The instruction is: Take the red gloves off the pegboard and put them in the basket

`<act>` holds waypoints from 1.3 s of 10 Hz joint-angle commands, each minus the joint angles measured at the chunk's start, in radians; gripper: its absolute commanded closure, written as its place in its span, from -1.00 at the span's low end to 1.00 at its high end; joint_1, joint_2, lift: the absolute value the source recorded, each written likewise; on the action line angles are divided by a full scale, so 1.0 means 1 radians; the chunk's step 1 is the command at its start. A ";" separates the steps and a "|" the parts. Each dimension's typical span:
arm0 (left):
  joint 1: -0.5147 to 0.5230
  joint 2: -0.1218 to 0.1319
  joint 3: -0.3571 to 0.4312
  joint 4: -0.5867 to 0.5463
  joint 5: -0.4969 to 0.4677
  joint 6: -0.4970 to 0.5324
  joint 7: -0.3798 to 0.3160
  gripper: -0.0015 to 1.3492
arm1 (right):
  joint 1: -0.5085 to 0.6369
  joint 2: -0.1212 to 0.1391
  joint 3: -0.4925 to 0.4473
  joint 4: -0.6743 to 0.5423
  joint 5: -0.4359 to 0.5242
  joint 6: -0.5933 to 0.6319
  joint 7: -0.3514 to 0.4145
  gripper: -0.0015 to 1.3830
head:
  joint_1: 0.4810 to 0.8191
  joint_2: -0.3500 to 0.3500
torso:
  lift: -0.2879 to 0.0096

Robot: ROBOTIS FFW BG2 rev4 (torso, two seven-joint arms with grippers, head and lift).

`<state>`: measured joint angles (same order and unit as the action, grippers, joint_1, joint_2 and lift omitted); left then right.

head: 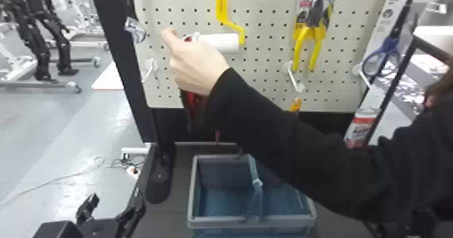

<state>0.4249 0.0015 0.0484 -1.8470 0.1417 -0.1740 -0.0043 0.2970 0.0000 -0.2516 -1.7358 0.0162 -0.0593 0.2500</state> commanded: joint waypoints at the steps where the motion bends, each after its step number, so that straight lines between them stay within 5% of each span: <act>1: 0.002 -0.004 -0.004 -0.001 -0.002 -0.002 0.004 -0.61 | 0.002 0.001 0.000 -0.002 0.001 -0.001 0.000 -0.55 | -0.60 0.00 | 0.26; 13: 0.002 -0.004 -0.019 0.005 -0.005 -0.035 0.033 -0.61 | -0.002 0.001 0.002 -0.001 0.002 0.003 0.000 -0.55 | -0.60 0.00 | 0.26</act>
<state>0.4268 0.0015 0.0294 -1.8438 0.1365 -0.2051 0.0295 0.2951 0.0000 -0.2500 -1.7365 0.0184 -0.0565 0.2500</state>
